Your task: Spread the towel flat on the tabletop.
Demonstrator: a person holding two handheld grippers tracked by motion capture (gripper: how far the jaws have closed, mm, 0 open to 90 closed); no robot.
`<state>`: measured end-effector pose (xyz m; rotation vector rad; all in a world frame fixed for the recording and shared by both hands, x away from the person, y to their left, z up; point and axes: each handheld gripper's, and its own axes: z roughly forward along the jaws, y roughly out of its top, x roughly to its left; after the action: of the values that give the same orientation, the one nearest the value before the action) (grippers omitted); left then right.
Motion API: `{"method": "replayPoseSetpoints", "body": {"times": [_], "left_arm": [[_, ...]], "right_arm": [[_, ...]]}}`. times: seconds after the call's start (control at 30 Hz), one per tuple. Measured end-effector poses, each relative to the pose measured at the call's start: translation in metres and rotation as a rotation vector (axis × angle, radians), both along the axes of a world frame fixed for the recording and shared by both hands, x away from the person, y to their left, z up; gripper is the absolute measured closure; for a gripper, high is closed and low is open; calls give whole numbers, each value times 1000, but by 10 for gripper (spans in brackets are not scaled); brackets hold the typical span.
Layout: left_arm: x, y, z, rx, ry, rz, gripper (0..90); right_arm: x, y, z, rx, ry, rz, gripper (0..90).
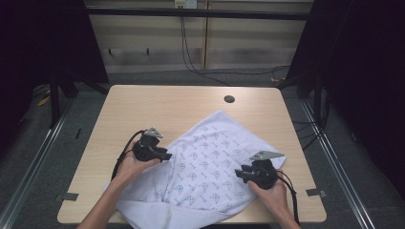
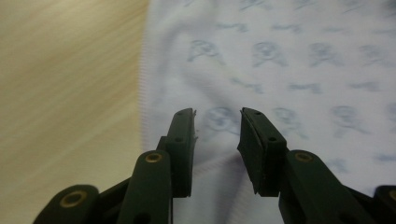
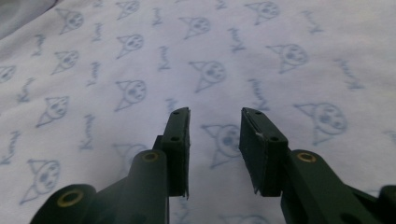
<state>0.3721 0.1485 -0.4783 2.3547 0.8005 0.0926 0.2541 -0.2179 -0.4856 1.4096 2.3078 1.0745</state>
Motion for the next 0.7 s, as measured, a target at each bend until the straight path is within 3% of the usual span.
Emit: {"method": "replayPoseSetpoints", "body": {"times": [0.07,0.1,0.13,0.17,0.2,0.3,0.4,0.57,0.6,0.63,0.7], "left_arm": [[4,-4,-7,53,-4,-18,664],[4,-2,-8,54,-21,-30,686],[4,-1,-8,39,-8,-15,692],[3,0,-9,24,-19,5,697],[2,1,-10,35,-35,-3,696],[0,8,-10,33,-42,16,681],[-3,17,-11,34,-60,43,681],[-2,28,-12,15,-44,79,674],[-3,28,-12,15,-51,81,664],[-4,28,-11,23,-55,81,664],[-9,27,-12,47,-98,65,648]], "right_arm": [[-2,0,1,54,20,16,629],[-7,3,1,12,17,25,626],[-7,3,1,12,17,25,626],[-10,4,-3,-36,24,27,613],[-10,3,-6,-58,22,22,601],[-6,2,-9,-55,15,27,596],[3,0,-10,-110,-12,-7,628],[37,-1,-13,-123,-38,-22,639],[58,0,-14,-122,-44,-47,634],[58,0,-14,-122,-44,-47,634],[80,1,-15,-103,-39,-69,612]]}}
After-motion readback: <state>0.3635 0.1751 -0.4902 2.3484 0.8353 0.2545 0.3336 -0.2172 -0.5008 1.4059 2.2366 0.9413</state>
